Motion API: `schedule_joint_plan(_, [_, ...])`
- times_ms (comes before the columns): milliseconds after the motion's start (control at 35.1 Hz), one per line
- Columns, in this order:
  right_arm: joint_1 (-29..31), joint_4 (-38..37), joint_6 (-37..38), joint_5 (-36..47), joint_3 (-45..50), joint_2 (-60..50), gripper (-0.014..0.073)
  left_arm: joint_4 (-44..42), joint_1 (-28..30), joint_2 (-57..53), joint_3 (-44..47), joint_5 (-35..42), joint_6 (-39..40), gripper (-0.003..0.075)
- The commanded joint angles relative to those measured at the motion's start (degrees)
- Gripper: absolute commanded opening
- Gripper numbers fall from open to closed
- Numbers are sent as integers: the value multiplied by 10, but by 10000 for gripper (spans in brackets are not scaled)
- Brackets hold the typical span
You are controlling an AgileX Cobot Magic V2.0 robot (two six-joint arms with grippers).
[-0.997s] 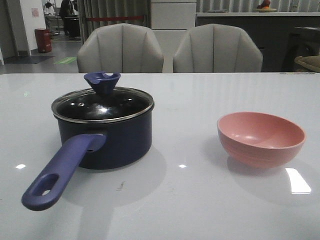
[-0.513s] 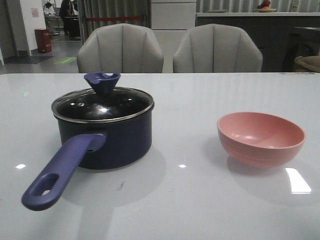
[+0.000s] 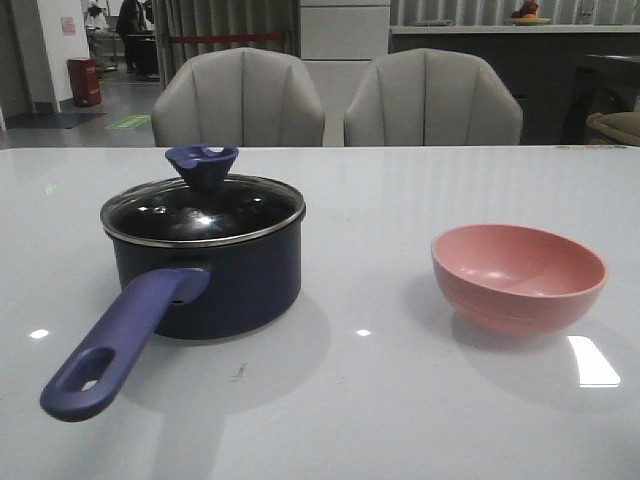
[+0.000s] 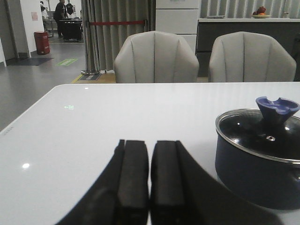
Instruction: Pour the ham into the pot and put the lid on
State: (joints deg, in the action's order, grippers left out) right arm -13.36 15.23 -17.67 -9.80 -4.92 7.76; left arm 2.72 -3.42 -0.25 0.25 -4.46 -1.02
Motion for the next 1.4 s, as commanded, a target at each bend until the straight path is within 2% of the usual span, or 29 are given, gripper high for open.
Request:
schedule_joint_plan(0, [41,-86,83,53,-5,-18,147,1,0,-10,12,52,-2,113])
schedule_joint_plan(114, [91,-143,173,52,20,-71,147,1,0,-10,12,52,-2,113])
schedule_joint_plan(541, [105,-184,248,69,62,-94,147,1,0,-10,12,53,-2,113])
schedule_joint_plan(712, [105,-193,250,104,62,-94,147,1,0,-10,12,53,-2,113])
schedule_joint_plan(1367, [105,-193,249,103,62,-94,147,1,0,-10,12,53,-2,113])
